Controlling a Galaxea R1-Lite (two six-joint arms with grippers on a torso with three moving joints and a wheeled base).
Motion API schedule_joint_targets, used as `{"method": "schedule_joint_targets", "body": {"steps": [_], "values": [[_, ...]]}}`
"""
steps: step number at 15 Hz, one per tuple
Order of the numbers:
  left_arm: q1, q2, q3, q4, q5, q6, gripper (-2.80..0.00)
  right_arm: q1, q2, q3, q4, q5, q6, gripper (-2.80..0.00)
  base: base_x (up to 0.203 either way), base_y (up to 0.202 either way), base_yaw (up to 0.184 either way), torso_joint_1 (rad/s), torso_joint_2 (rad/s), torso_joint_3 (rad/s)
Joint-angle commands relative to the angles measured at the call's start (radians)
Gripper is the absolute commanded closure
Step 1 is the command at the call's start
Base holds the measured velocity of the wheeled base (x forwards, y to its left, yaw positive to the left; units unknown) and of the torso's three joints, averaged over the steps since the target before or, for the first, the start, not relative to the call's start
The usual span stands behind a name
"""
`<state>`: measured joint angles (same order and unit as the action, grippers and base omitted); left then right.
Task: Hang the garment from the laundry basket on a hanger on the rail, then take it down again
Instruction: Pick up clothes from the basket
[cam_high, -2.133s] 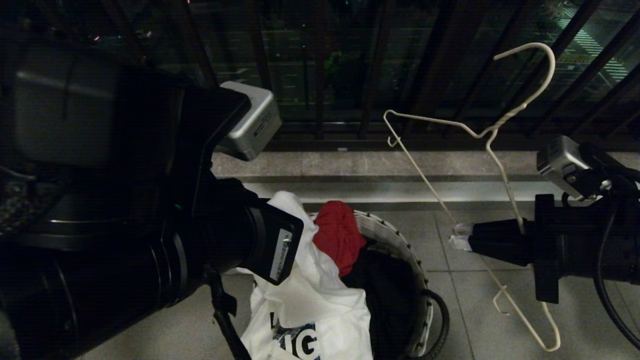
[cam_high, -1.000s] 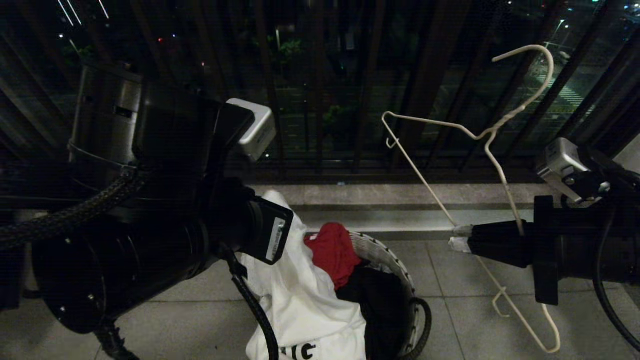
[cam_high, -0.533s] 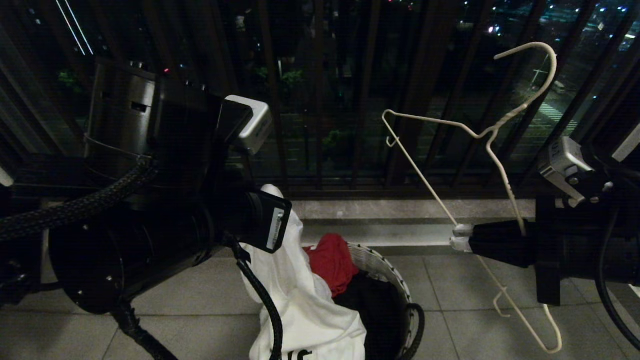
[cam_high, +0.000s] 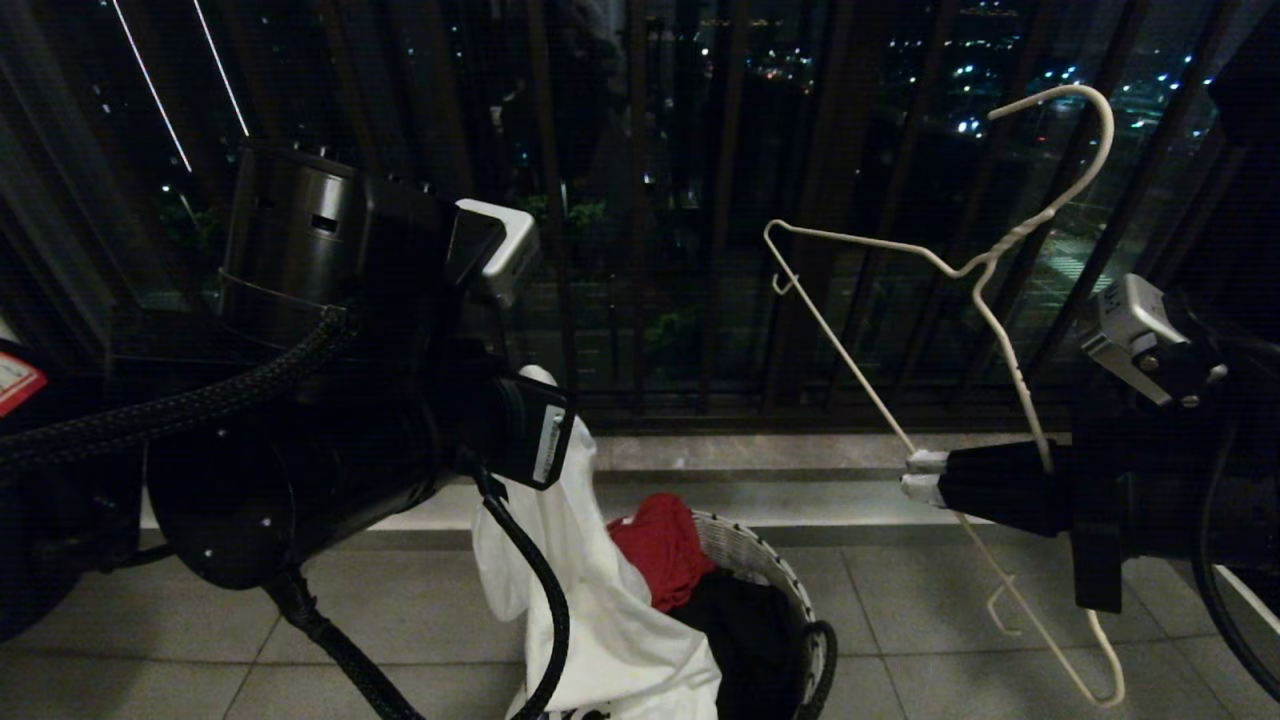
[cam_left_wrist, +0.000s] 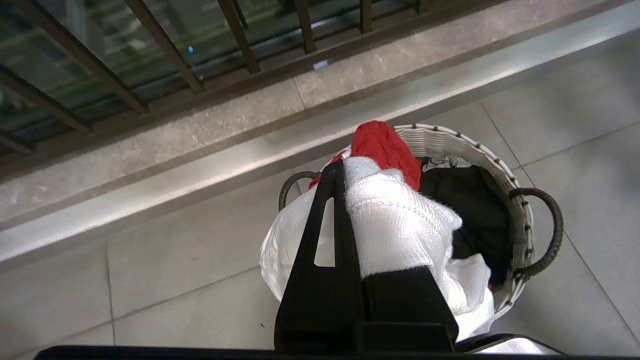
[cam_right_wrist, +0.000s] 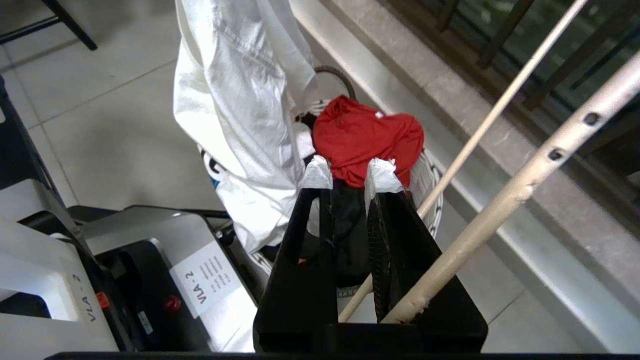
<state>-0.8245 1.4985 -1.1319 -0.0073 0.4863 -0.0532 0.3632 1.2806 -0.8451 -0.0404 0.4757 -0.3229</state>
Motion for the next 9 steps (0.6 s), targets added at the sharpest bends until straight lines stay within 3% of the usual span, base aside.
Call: {"method": "schedule_joint_targets", "body": {"steps": [1, 9], "values": [[0.001, 0.005, 0.000, 0.000, -0.002, 0.000, 0.00, 0.000, 0.003, 0.000, -0.001, 0.003, -0.002, 0.00, 0.000, 0.000, 0.000, 0.002, 0.00, 0.217], [0.007, 0.019, 0.002, -0.001, -0.002, 0.000, 0.00, 0.000, 0.003, 0.001, -0.001, 0.003, -0.002, 0.00, 0.000, 0.000, 0.000, 0.002, 0.00, 0.203]]}}
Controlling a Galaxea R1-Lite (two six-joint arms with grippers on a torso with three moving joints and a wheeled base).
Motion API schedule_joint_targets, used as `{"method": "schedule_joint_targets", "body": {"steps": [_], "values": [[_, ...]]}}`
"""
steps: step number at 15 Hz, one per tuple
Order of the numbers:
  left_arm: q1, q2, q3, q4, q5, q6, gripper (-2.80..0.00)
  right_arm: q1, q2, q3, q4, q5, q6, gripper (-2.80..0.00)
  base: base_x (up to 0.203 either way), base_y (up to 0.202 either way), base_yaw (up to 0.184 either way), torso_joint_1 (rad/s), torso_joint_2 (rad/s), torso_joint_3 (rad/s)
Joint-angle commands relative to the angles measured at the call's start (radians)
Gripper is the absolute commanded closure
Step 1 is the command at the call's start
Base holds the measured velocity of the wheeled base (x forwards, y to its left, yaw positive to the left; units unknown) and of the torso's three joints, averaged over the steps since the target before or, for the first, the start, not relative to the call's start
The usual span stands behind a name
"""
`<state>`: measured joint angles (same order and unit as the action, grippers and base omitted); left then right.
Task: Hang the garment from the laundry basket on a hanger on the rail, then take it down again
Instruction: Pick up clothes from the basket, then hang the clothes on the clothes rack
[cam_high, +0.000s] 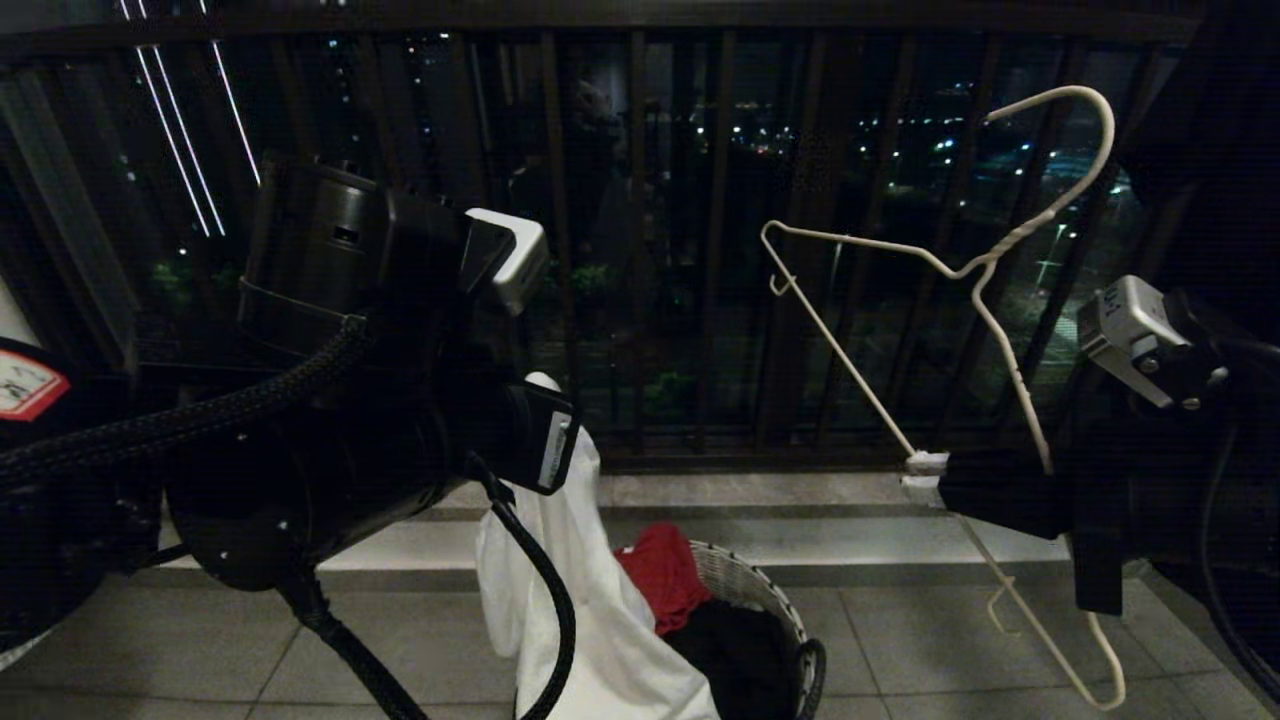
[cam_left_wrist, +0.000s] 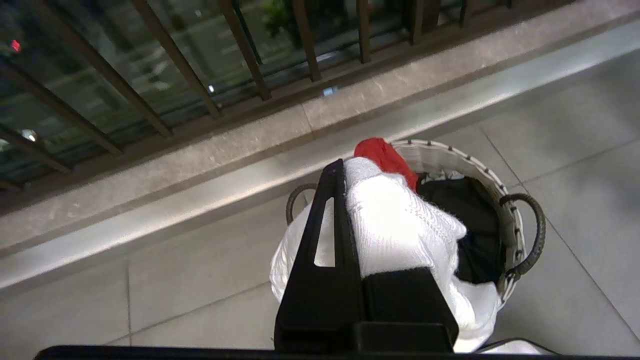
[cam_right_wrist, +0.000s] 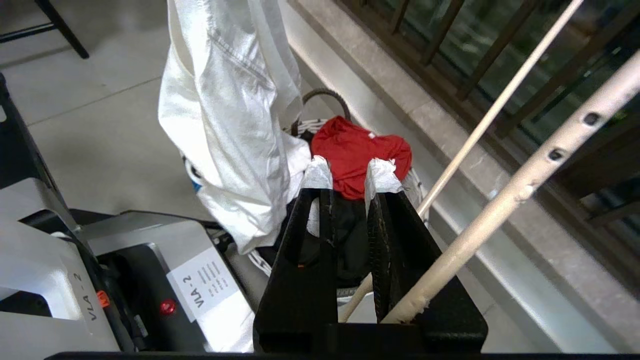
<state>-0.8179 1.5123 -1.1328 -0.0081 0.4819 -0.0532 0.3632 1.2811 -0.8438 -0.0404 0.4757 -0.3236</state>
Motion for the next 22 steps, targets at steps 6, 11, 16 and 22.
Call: {"method": "schedule_joint_targets", "body": {"steps": [6, 11, 16, 22], "values": [[0.000, 0.025, 0.013, 0.000, -0.031, -0.004, 0.00, -0.001, 0.001, 0.000, -0.001, 0.000, 0.000, 0.00, 0.000, 0.000, 0.000, 0.002, 0.00, 0.091], [0.013, 0.098, 0.007, -0.049, -0.044, -0.003, 0.00, -0.018, 0.000, -0.004, -0.003, -0.023, 0.001, 0.00, 0.000, 0.000, 0.000, 0.000, 0.00, 0.000], [0.019, 0.124, 0.010, -0.078, -0.052, 0.000, 0.00, 0.001, 0.021, -0.001, 0.005, -0.010, 0.000, 0.00, 0.000, 0.000, 0.000, 0.000, 0.00, 0.000], [0.145, 0.128, -0.062, -0.081, -0.053, -0.002, 0.00, 0.114, 0.035, 0.014, 0.045, -0.008, 0.002, 0.00, 0.000, 0.000, 0.000, 0.000, 0.00, 0.000]]}}
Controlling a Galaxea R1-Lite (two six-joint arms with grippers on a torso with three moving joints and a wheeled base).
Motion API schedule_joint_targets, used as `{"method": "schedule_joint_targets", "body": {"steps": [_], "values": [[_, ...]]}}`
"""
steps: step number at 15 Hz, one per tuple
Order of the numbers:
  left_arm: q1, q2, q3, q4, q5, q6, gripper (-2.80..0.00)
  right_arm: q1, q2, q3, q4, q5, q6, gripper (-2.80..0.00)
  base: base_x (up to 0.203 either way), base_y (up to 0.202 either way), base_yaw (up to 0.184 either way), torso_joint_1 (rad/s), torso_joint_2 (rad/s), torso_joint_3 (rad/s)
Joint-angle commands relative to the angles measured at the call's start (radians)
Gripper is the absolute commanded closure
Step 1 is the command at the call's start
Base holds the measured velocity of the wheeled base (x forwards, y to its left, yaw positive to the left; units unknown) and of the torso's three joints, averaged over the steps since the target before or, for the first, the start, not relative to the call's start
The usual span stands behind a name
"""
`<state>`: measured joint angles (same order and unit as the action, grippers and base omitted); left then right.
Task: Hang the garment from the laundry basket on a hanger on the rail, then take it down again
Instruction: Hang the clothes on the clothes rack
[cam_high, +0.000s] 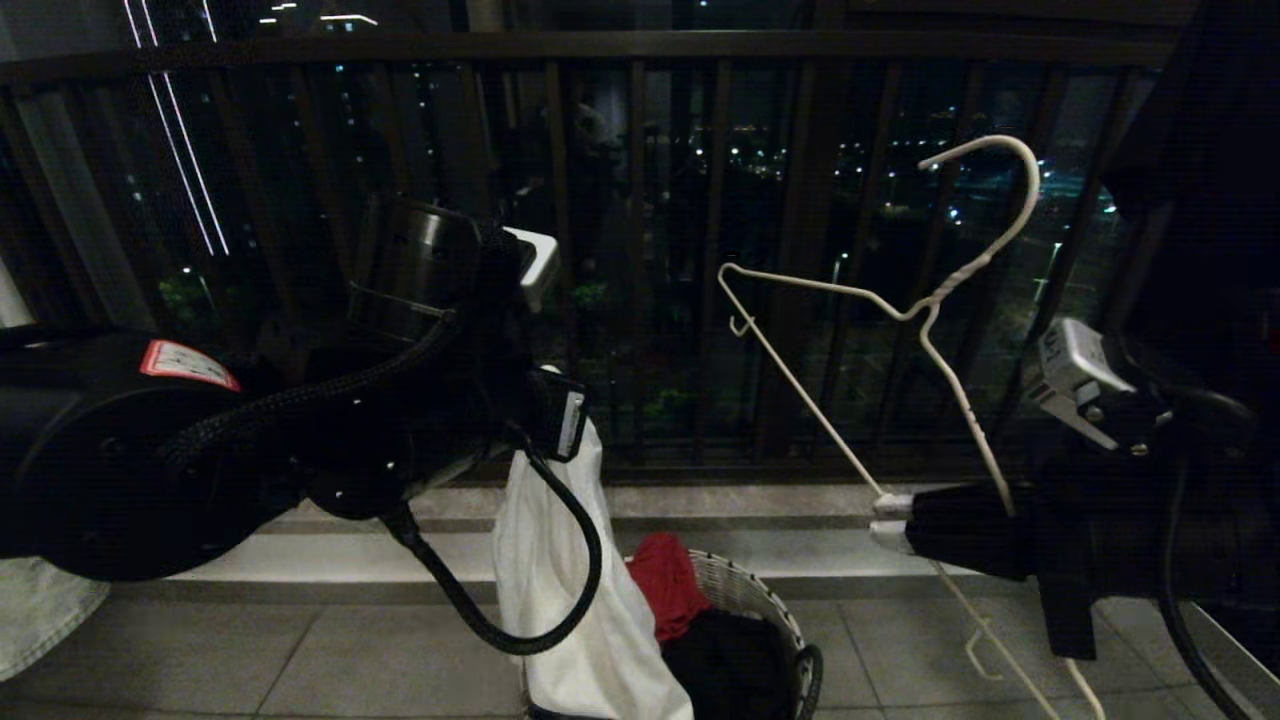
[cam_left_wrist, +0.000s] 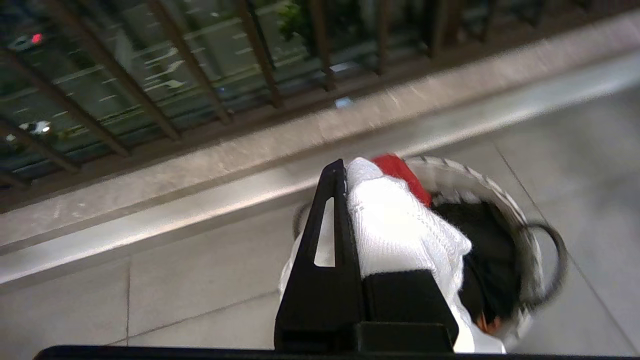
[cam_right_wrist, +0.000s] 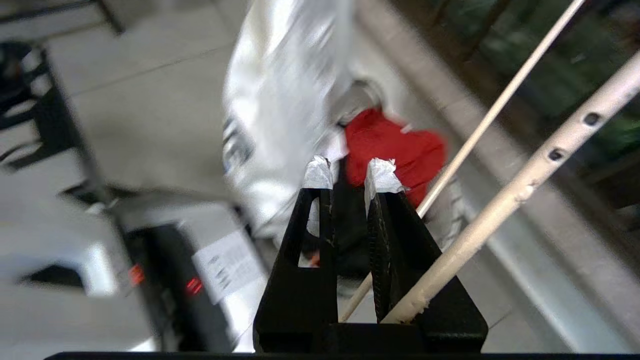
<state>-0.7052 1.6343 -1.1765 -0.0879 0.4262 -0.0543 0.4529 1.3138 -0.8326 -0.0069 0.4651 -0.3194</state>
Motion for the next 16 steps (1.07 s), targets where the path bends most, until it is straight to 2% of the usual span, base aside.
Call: {"method": "schedule_joint_targets", "body": {"steps": [1, 3, 8, 11, 16], "values": [[0.056, 0.007, -0.033, -0.001, 0.002, -0.001, 0.00, 0.042, 0.003, 0.003, 0.022, 0.003, -0.003, 0.00, 0.000, 0.000, 0.000, 0.000, 0.00, 0.000], [0.097, 0.008, -0.060, -0.001, 0.002, -0.002, 0.00, 0.076, 0.001, 0.006, 0.040, 0.003, -0.003, 0.00, 0.000, 0.000, 0.000, 0.000, 0.00, 0.000], [0.139, 0.030, -0.098, -0.003, 0.006, -0.009, 0.00, 0.181, 0.011, 0.016, 0.086, 0.003, 0.000, 0.00, 0.000, 0.000, 0.000, 0.000, 0.00, 0.000], [0.179, 0.092, -0.112, -0.113, 0.010, -0.005, 0.00, 0.252, 0.015, 0.037, 0.087, 0.003, 0.001, 0.00, 0.000, 0.000, 0.000, 0.000, 0.00, 0.000], [0.193, 0.144, -0.127, -0.149, 0.020, -0.006, 0.00, 0.279, 0.018, 0.043, 0.087, 0.003, 0.002, 0.00, 0.000, 0.000, 0.000, 0.000, 0.00, 0.000]]}}
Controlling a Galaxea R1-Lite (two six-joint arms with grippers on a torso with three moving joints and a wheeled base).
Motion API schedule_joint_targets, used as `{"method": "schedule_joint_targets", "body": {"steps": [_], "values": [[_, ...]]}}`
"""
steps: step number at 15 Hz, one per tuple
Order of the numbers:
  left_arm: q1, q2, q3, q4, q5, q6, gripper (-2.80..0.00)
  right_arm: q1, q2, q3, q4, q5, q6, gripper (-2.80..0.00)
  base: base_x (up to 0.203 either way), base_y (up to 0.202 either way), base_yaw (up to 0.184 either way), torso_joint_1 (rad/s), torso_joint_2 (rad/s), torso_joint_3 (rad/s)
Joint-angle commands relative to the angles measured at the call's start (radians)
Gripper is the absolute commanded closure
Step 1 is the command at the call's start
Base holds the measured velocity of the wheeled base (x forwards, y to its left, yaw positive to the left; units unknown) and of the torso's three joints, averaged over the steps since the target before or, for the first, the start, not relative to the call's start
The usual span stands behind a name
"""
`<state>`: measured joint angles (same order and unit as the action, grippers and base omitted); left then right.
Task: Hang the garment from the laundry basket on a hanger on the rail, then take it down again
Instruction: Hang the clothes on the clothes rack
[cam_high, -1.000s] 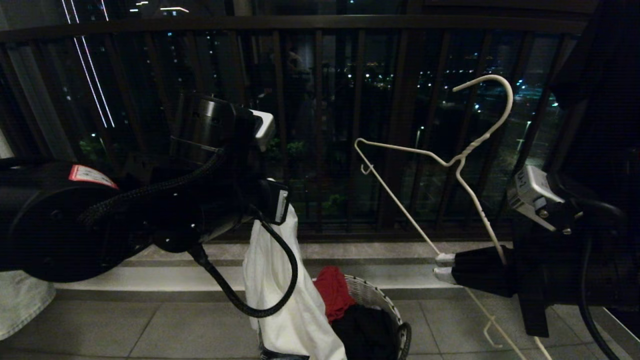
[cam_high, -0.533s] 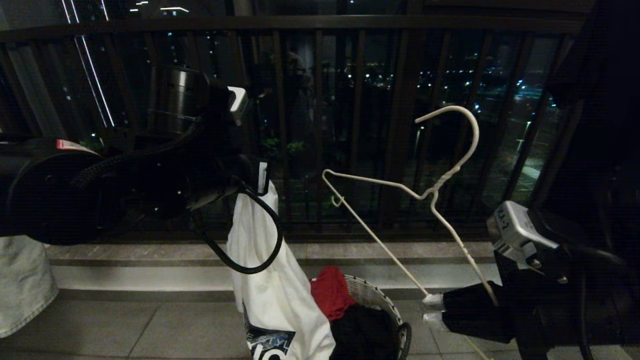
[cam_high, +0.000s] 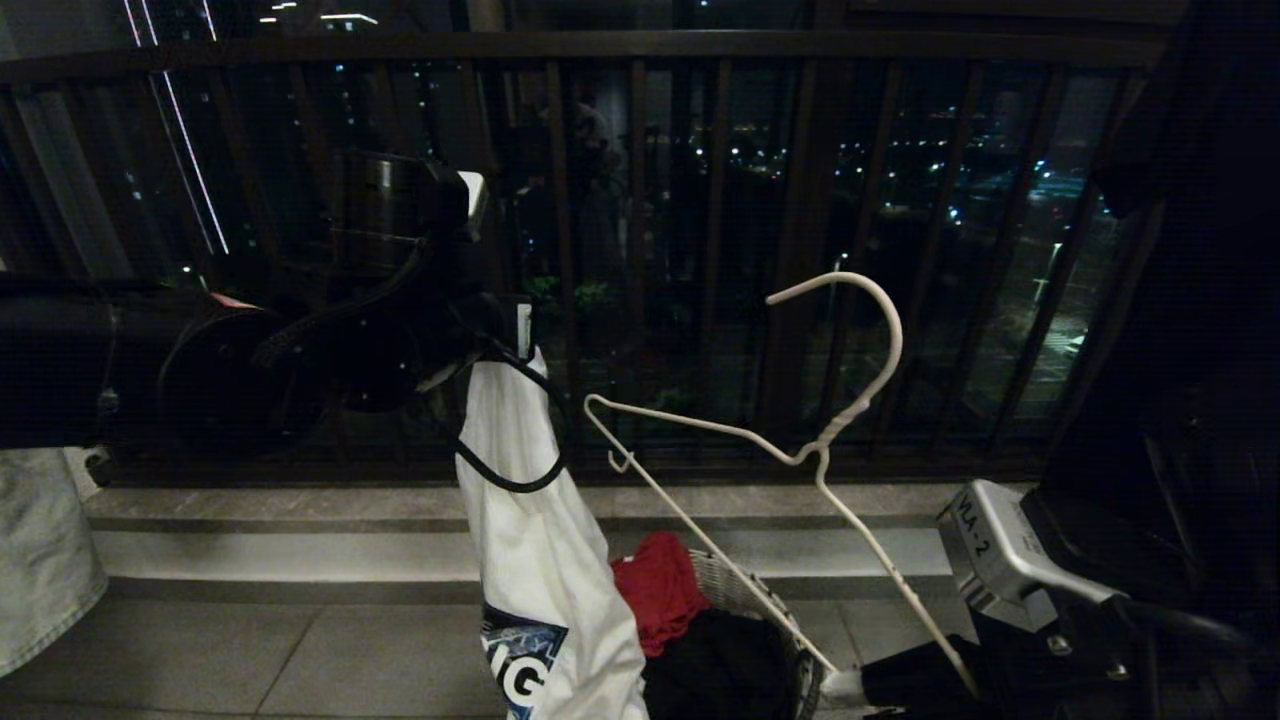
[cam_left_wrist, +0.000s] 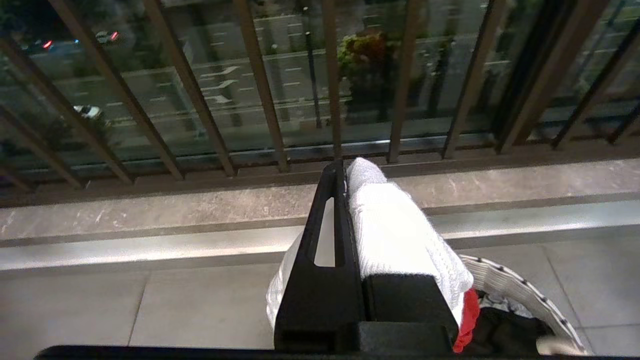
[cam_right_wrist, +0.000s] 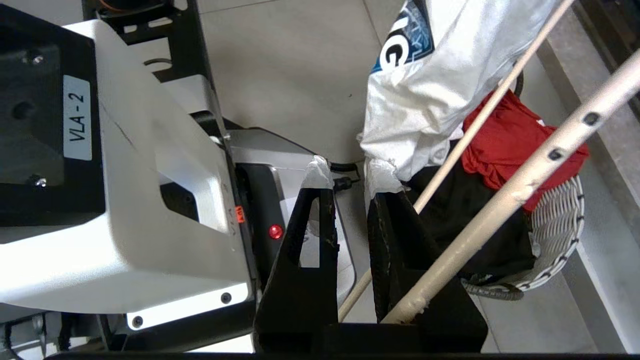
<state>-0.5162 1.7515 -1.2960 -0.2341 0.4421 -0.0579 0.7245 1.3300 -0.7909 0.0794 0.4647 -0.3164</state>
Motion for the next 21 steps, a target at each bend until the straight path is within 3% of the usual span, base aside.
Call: {"method": "schedule_joint_targets", "body": {"steps": [1, 7, 17, 21], "values": [[0.004, 0.029, -0.009, -0.003, 0.006, -0.002, 0.00, 0.018, 0.001, 0.001, 0.000, 0.003, 0.000, 0.00, 0.000, 0.000, 0.000, 0.000, 0.00, 0.000], [0.003, 0.109, -0.008, -0.123, 0.005, -0.004, 0.00, 0.062, 0.008, -0.001, -0.010, 0.028, 0.088, 0.00, 0.000, 0.000, 0.000, 0.000, 0.00, 0.000], [-0.067, 0.103, -0.002, -0.102, 0.001, -0.056, 0.00, 0.072, 0.046, -0.007, -0.087, 0.043, 0.198, 0.00, 0.000, 0.000, 0.000, 0.000, 0.00, 0.000], [-0.070, 0.104, -0.002, -0.100, 0.001, -0.056, 0.00, 0.081, 0.048, -0.007, -0.092, 0.051, 0.204, 0.00, 0.000, 0.000, 0.000, 0.000, 0.00, 0.000]]}}
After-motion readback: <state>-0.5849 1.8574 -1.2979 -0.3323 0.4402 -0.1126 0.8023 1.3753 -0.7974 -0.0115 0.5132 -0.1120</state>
